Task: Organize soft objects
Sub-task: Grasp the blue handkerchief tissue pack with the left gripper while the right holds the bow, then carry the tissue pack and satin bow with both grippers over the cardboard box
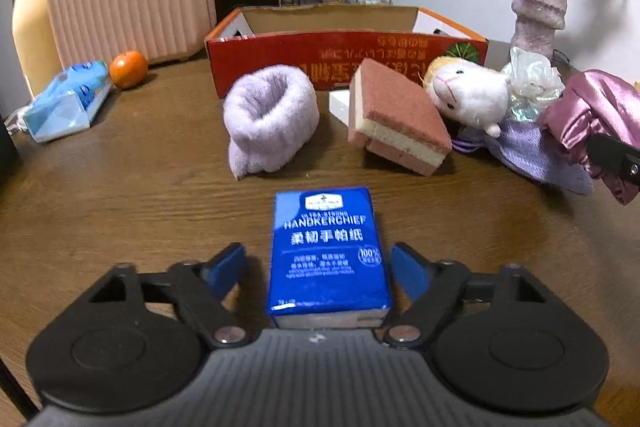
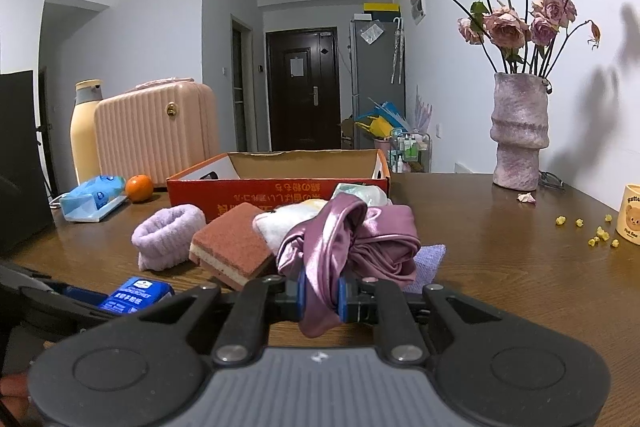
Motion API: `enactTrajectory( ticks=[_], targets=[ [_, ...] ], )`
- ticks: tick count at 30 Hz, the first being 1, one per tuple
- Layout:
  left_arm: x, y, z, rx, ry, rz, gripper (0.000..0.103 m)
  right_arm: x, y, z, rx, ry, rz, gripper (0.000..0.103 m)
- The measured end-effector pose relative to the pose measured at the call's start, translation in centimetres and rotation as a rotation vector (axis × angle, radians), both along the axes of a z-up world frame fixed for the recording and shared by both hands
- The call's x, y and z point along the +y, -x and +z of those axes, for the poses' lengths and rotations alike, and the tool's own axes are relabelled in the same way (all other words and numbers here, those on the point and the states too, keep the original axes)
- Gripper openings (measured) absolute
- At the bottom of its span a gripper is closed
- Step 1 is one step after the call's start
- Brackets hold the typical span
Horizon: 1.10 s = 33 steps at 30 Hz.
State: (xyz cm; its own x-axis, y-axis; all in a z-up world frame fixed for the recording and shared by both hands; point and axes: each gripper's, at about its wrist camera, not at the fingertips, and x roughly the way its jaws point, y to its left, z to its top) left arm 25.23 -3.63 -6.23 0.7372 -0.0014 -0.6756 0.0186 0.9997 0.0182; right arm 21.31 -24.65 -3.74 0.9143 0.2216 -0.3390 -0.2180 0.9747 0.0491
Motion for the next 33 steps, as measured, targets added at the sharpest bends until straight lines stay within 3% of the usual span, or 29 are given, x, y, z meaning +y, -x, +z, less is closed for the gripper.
enactTrajectory(
  ticks=[5,17,33],
  targets=[
    [0.1,0.4,0.2,-0.013,0.018,-0.019,0.053,0.1,-0.1,-0.1,0.004,0.003,-0.003,0.014],
    [0.3,1.3,1.1,-0.061,0.054,-0.032,0.053,0.1,0.0,-0.1,-0.008,0.001,0.010,0.015],
    [1.4,3.2,3.9,-0.198,0.084,0.010,0.053,0.2,0.4,0.6,-0.083,0.006,0.014,0.015]
  ],
)
